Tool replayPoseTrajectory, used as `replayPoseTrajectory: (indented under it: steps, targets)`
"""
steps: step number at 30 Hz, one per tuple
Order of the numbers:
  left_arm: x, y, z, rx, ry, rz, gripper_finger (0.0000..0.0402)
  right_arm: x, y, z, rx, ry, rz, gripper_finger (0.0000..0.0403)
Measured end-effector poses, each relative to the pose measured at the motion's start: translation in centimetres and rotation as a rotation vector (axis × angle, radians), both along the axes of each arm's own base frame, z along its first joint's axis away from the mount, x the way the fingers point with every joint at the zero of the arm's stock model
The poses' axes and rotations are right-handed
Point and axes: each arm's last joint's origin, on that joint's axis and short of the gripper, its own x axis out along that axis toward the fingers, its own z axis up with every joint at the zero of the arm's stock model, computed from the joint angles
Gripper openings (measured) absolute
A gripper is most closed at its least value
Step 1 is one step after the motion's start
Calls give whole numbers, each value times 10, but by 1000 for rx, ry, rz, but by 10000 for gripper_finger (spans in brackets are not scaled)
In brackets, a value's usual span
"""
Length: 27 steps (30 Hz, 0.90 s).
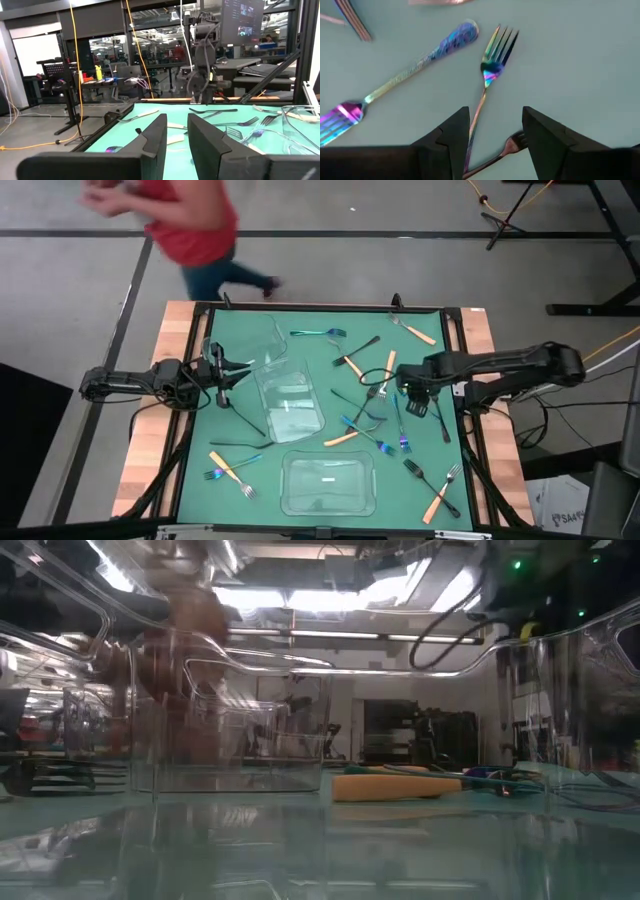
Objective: Sort silverware by color (type)
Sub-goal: Put the blue fork into the center transparent bin
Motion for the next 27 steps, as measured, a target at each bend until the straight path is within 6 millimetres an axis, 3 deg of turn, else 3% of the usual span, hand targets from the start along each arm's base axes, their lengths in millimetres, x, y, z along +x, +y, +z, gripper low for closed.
replayPoseTrajectory:
  steps: [10,21,27]
  targets:
    - [0,0,0,0,0,0,71,11,0,-23,16,136,42,170]
    - [0,0,0,0,0,0,71,-1,2,-58,67,128,84,170]
    - [0,0,0,0,0,1,71,-3,2,-61,68,123,81,170]
